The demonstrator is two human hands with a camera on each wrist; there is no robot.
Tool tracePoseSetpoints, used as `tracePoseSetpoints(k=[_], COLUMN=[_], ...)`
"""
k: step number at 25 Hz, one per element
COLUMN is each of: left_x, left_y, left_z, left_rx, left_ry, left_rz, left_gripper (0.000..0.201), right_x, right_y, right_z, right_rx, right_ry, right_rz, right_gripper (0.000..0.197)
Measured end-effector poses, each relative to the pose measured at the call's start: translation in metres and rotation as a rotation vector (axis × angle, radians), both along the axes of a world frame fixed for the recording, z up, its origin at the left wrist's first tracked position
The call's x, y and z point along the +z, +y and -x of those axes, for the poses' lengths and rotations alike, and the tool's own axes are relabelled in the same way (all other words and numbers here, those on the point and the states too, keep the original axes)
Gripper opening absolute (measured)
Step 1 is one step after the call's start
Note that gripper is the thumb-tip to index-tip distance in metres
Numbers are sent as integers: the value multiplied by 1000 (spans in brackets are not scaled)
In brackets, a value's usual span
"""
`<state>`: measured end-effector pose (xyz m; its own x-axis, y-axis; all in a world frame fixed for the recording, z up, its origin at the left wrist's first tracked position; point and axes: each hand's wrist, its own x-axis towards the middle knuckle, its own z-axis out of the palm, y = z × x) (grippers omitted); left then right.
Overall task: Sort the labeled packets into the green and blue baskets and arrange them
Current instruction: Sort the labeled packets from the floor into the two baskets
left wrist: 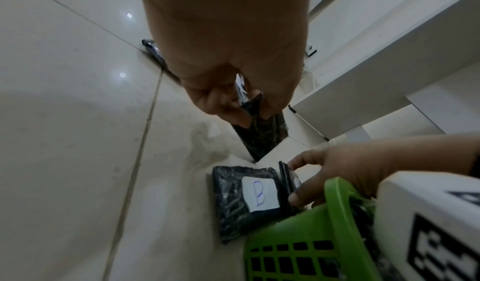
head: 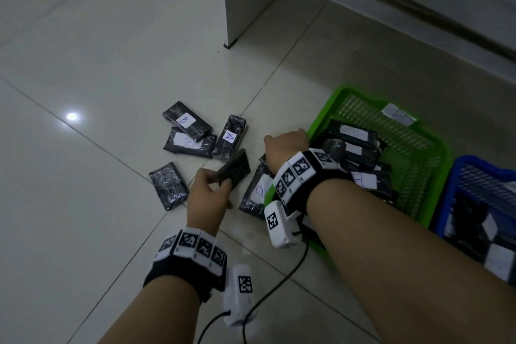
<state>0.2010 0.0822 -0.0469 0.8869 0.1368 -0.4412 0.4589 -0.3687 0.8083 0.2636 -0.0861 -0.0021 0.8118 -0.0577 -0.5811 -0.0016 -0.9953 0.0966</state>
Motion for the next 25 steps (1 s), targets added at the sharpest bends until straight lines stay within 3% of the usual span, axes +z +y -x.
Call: tracePoseSetpoints(k=[3, 7, 12, 16, 21, 25], left_x=[12, 20, 35, 48, 60, 60], left_y=[-3, -4, -21, -43, -76, -101], left_z=[2, 3, 3, 8, 18, 34], left_rx=[129, 201, 208, 72, -70, -210], left_ry=[-21, -103, -203, -341, -389, -399], left_rz=[289, 288, 440, 371, 412, 399], left_gripper=[19, 26, 39, 39, 51, 56], right_x=[3, 6, 27, 29, 34, 31], right_y=[3, -6, -33, -50, -83, -116], right_z=[-2, 1, 20, 47, 84, 115], right_rx=[-34, -142, -558, -915, -1071, -1154], right_ry=[-8, -192, -515, -537, -630, -812], right_rz=[-43, -302, -889, -1197, -1282, -1057], right_gripper=[51, 37, 29, 20, 30, 35])
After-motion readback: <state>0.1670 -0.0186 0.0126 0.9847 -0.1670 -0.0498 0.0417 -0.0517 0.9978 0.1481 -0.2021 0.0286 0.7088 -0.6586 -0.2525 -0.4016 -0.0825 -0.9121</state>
